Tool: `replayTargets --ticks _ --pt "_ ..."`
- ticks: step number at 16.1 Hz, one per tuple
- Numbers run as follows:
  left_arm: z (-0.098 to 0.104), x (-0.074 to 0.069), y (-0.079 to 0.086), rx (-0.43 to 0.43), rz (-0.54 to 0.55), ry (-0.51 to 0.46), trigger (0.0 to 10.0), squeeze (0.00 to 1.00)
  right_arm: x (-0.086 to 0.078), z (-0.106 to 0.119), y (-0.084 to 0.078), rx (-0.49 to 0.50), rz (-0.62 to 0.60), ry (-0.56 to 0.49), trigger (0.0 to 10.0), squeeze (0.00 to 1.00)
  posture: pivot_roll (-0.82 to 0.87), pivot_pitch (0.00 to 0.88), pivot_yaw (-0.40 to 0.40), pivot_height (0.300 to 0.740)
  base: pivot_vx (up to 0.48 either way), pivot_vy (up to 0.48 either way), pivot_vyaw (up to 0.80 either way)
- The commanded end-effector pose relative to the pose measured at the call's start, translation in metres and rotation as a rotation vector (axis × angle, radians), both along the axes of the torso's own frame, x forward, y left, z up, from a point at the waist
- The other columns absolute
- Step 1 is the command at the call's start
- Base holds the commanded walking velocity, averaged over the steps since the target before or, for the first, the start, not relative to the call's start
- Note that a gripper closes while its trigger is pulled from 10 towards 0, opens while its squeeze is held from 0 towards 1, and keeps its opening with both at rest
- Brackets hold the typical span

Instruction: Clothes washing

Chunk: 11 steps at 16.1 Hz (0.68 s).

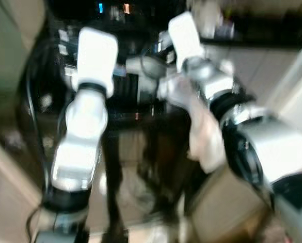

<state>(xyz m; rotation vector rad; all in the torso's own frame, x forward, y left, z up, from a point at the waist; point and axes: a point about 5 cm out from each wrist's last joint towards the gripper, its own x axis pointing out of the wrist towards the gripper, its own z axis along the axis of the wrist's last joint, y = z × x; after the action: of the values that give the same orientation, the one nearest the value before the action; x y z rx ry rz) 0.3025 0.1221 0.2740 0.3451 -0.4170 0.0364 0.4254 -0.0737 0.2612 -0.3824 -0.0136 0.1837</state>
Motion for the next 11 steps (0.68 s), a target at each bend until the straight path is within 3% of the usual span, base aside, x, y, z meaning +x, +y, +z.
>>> replayTargets --ticks 1,2,3,4,5,6,7,8,9,11 --pt "0.0 0.001 -0.002 0.014 -0.006 0.012 10.0 0.0 0.002 0.009 -0.014 0.019 -0.058 -0.045 10.0 1.0 0.15 0.0 -0.074 0.74 0.0 0.0 0.0" --pt "-0.004 0.0 -0.001 0.016 -0.009 0.033 10.0 0.0 0.004 0.031 -0.026 0.055 -0.113 -0.164 10.0 1.0 0.15 0.0 -0.071 0.74 0.0 0.0 0.0" --pt "-0.009 -0.001 0.001 0.021 -0.007 0.051 10.0 0.0 0.003 0.046 -0.033 0.032 -0.138 -0.273 10.0 0.2 0.15 0.0 -0.073 0.74 0.0 0.0 0.0" --pt "-0.012 -0.004 0.001 0.019 -0.016 0.065 10.0 0.0 0.001 0.038 -0.046 0.135 -0.072 -0.29 10.0 0.0 0.14 0.0 -0.073 0.74 0.0 0.0 0.0" --pt "-0.013 -0.005 0.003 0.011 -0.014 0.067 10.0 0.0 -0.006 0.025 -0.049 0.209 -0.004 -0.34 10.0 0.0 0.11 0.0 -0.066 0.74 0.0 0.0 0.0" --pt "-0.014 -0.004 0.003 -0.001 -0.014 0.064 10.0 0.0 -0.032 0.024 -0.048 0.309 0.071 -0.485 10.0 0.0 0.09 0.0 -0.059 0.74 0.0 0.0 0.0" --pt "-0.013 -0.004 0.002 -0.004 -0.016 0.057 10.0 0.0 -0.066 0.035 -0.038 0.341 0.191 -0.611 10.0 0.0 0.07 0.0 -0.054 0.74 0.0 0.0 0.0" --pt "-0.013 -0.004 0.003 -0.007 -0.017 0.059 10.0 0.0 -0.083 0.032 -0.036 0.325 0.236 -0.633 10.0 0.0 0.06 0.0 -0.051 0.74 0.0 0.0 0.0" --pt "-0.016 -0.005 0.001 -0.01 -0.028 0.071 10.0 0.0 -0.095 -0.008 -0.053 0.245 0.216 -0.51 10.0 0.0 0.03 0.012 -0.049 0.74 0.0 0.0 0.0" --pt "-0.018 -0.005 -0.003 -0.021 -0.04 0.081 10.0 0.0 -0.105 -0.093 -0.086 0.133 0.085 -0.185 10.0 0.0 0.01 0.029 -0.047 0.74 0.0 0.0 0.0"
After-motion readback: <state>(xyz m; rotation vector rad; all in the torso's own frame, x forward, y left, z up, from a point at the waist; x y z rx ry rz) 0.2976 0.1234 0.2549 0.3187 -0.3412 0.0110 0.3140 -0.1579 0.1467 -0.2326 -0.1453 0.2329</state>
